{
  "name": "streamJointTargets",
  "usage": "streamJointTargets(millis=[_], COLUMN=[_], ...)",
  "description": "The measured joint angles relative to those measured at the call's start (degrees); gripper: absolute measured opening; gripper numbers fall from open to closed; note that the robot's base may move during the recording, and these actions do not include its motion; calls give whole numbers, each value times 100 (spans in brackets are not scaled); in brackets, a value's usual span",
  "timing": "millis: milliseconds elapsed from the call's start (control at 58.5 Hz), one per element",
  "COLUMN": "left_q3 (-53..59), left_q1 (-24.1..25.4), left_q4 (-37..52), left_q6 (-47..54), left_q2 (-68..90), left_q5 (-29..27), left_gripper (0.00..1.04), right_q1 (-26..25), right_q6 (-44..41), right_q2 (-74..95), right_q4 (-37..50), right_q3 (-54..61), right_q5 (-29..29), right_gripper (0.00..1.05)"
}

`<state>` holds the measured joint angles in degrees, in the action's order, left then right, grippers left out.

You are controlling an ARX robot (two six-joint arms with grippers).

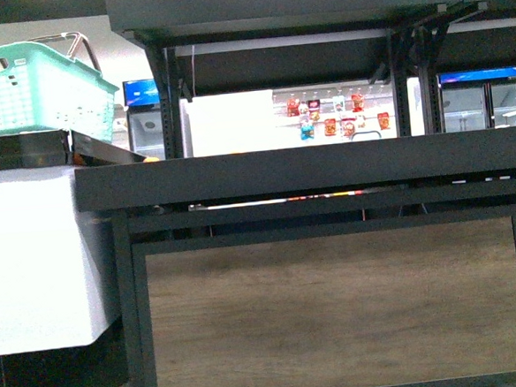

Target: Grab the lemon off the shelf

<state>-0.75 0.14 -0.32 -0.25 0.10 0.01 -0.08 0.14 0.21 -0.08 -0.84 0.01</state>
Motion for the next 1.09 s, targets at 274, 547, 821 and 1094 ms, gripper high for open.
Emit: streamJointTargets(millis=[274, 547, 821, 1094], left_q3=[0, 0, 0, 0], left_q1=[0, 0, 0, 0], left_q4=[0, 0, 0, 0], left_q6=[0, 2, 0, 0], left_q2=[0, 0, 0, 0], left_q5=[0, 0, 0, 0], left_gripper=[97, 97, 97, 97], right_q1=[0, 0, 2, 0], right_q6=[0, 0, 0, 0], right_q2=[0, 0, 0, 0], right_q4=[0, 0, 0, 0], right_q3=[-2, 0, -2, 0], right_q5=[0, -2, 0, 0], right_gripper=[102, 102, 102, 102])
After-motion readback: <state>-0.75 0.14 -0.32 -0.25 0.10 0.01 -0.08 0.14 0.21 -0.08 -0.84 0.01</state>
